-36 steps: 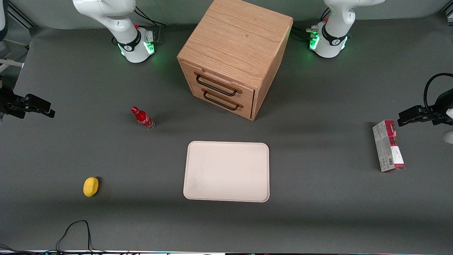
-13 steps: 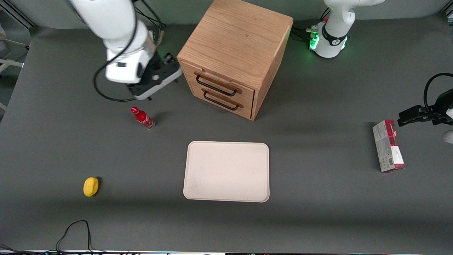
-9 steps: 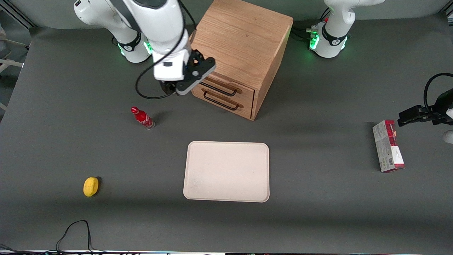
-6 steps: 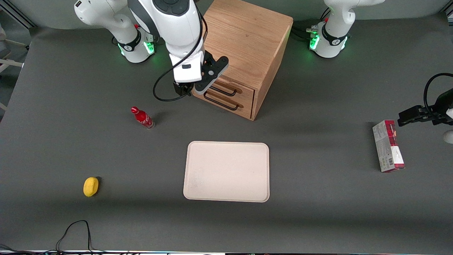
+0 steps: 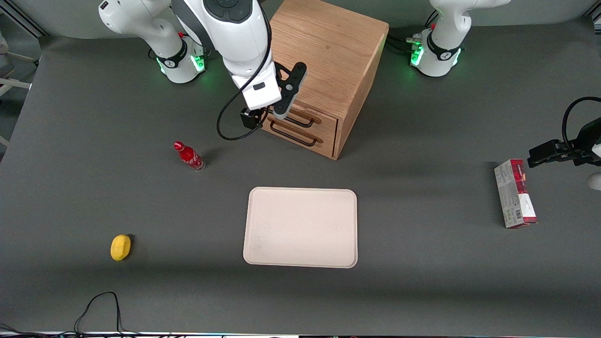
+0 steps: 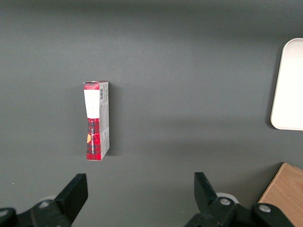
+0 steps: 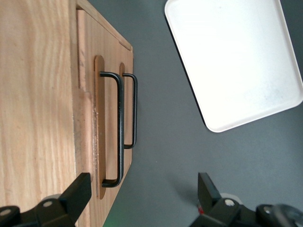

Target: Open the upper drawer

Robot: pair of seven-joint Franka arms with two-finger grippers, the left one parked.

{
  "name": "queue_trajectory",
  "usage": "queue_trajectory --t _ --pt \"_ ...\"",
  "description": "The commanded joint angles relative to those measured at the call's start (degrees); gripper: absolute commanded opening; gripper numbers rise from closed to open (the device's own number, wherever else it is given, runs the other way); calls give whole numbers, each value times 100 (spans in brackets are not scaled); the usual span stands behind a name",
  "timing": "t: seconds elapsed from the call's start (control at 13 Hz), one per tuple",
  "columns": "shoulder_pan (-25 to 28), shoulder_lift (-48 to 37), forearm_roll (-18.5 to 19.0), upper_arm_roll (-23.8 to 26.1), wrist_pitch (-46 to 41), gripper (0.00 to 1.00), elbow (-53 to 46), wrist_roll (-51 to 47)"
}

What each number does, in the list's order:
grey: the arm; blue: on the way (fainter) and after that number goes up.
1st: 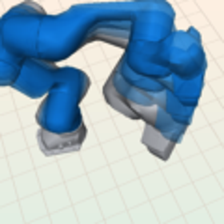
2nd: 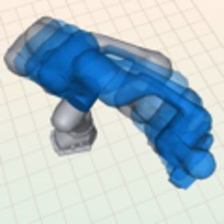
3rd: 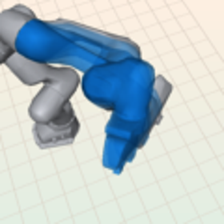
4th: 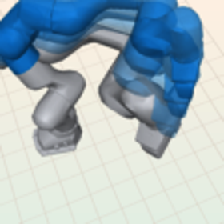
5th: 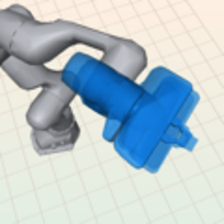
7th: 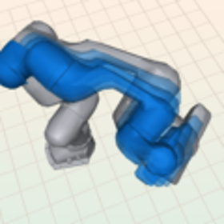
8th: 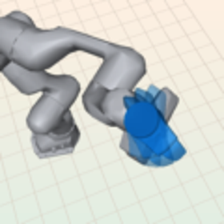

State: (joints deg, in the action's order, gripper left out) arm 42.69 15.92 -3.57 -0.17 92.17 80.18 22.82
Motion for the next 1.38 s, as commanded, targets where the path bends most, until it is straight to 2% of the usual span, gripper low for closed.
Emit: queue_trajectory --t 0.0,0.15,0.46,0.69,1.31 --pt "29 -37 -319 -71 38 100 -2 205" --pt "-24 -37 -749 -97 -23 100 -2 205" --pt "-24 16 -830 -106 20 100 76 126" --pt "-24 -54 -1032 -167 398 100 550 -101" --pt "37 -81 -953 -185 1400 100 1456 -85"
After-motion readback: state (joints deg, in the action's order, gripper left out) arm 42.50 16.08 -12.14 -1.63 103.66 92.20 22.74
